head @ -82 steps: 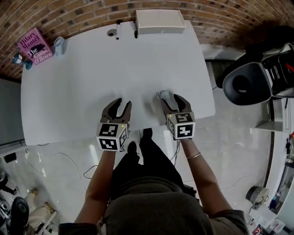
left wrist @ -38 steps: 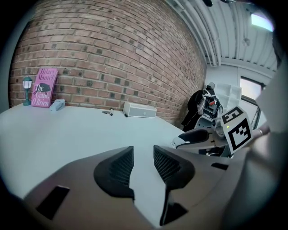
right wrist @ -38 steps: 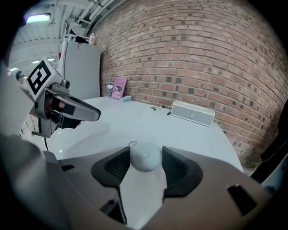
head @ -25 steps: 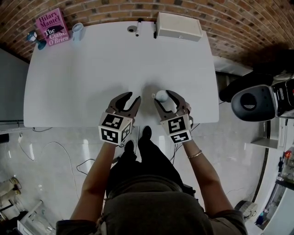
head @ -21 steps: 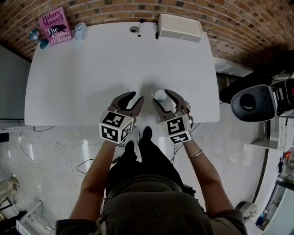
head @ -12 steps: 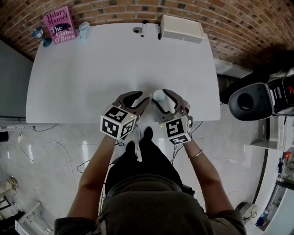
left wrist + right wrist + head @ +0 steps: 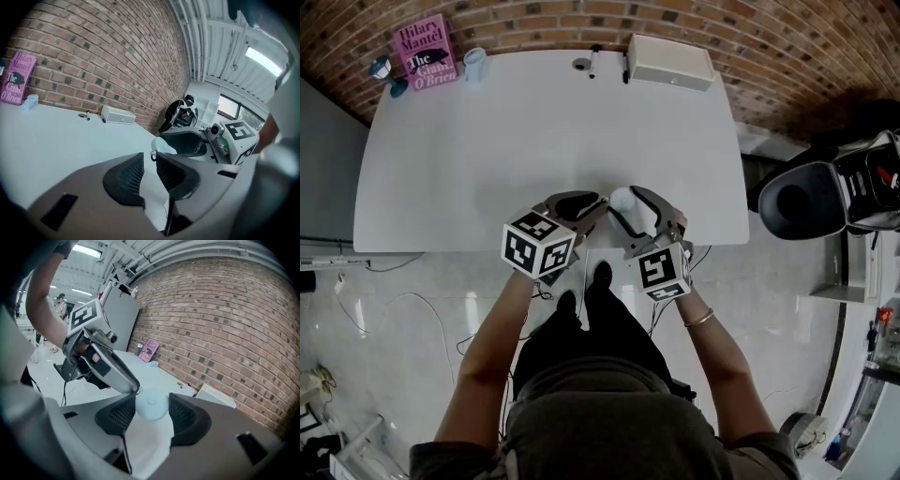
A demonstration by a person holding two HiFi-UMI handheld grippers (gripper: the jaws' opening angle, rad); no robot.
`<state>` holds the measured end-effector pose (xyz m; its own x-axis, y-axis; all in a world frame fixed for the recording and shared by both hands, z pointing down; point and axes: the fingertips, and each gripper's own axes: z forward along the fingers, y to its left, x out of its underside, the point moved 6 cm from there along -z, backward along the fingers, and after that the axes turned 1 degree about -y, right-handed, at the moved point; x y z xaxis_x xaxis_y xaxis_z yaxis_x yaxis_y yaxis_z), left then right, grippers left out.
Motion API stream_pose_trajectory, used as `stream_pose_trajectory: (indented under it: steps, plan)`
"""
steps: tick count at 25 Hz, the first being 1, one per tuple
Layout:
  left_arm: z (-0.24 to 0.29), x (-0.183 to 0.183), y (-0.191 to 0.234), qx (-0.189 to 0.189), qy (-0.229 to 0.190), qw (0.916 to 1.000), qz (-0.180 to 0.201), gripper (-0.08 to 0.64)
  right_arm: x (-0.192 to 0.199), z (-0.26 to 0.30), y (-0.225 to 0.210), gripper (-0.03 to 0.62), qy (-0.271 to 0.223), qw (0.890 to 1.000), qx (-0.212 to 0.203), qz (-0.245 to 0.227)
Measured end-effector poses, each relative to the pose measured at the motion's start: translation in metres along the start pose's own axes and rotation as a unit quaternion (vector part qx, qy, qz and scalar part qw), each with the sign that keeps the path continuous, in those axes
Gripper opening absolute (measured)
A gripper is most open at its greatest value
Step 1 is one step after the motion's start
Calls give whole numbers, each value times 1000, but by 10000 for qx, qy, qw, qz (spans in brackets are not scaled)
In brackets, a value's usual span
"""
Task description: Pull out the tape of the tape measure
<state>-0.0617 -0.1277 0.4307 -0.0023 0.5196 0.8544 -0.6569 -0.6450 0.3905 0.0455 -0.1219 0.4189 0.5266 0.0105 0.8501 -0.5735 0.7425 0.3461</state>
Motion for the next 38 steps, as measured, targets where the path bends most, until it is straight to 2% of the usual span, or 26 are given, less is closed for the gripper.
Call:
stream_pose_trajectory:
  steps: [5, 11, 17, 31, 38]
  plan:
    - [2, 2, 0, 266, 28, 9995, -152, 67, 0, -2, 2, 224, 7, 10000, -27, -5]
    - [5, 2, -2, 386, 12, 9993, -24, 31, 7, 2, 0, 224, 133, 9999, -40, 65]
    - [7, 1, 1, 139, 69, 9996, 222, 26, 13, 10, -4, 224, 312, 9992, -9, 262]
    - [3, 1, 12, -259, 174, 9994, 180, 25, 18, 23, -8, 222, 693, 9969, 129, 358]
    - [-11, 5, 28, -534, 187, 9984, 51, 25, 41, 19, -26, 222, 1077, 9903, 416, 768]
